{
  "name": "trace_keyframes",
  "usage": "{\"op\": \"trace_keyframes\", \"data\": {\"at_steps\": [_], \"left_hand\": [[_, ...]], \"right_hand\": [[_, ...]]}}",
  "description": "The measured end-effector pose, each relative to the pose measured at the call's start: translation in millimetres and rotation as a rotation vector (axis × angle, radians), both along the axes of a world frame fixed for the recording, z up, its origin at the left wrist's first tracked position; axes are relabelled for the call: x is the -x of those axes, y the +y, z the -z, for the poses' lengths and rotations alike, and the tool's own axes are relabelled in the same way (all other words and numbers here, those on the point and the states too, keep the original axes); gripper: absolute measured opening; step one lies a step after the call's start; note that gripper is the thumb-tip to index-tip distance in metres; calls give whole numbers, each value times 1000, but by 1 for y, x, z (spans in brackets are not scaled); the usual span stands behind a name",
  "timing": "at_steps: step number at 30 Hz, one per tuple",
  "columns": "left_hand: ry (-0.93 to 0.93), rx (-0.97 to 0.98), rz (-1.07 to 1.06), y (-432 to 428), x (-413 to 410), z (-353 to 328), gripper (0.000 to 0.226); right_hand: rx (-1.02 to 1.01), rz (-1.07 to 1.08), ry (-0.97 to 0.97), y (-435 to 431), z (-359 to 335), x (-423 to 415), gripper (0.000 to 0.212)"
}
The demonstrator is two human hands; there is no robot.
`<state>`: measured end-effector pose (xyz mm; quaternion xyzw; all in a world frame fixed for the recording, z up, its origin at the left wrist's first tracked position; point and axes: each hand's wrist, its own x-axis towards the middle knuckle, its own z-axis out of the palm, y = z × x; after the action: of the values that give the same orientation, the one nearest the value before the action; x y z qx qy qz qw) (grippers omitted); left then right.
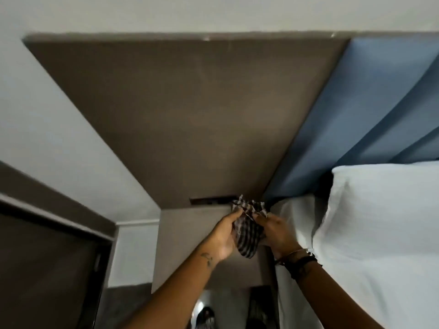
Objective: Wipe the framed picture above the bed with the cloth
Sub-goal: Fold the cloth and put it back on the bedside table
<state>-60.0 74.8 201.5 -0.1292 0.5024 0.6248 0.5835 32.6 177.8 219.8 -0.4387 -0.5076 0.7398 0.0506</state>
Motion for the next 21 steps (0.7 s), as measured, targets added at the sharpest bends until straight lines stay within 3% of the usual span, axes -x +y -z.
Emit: {"op": "trace_keyframes", "data": {"at_steps": [5,12,15,18,21], "left_hand": [[-137,65,-48,-33,-27,99,40],[-162,294,-21,-26,-41,241,35],[-118,377,0,-21,-38,268,37],[-23,383,25,-2,-44,336,33],[50,380,91,19,-42,380,30]], "right_hand": [[153,-25,-231,-23,95,-22,11],[223,-33,-332,-13,215,-25,27],[168,-177,-328,-3,230,-20,33],[83,-306,-353,18,295,-16,32],[-71,-305,-501,37,348,-14,29]]}}
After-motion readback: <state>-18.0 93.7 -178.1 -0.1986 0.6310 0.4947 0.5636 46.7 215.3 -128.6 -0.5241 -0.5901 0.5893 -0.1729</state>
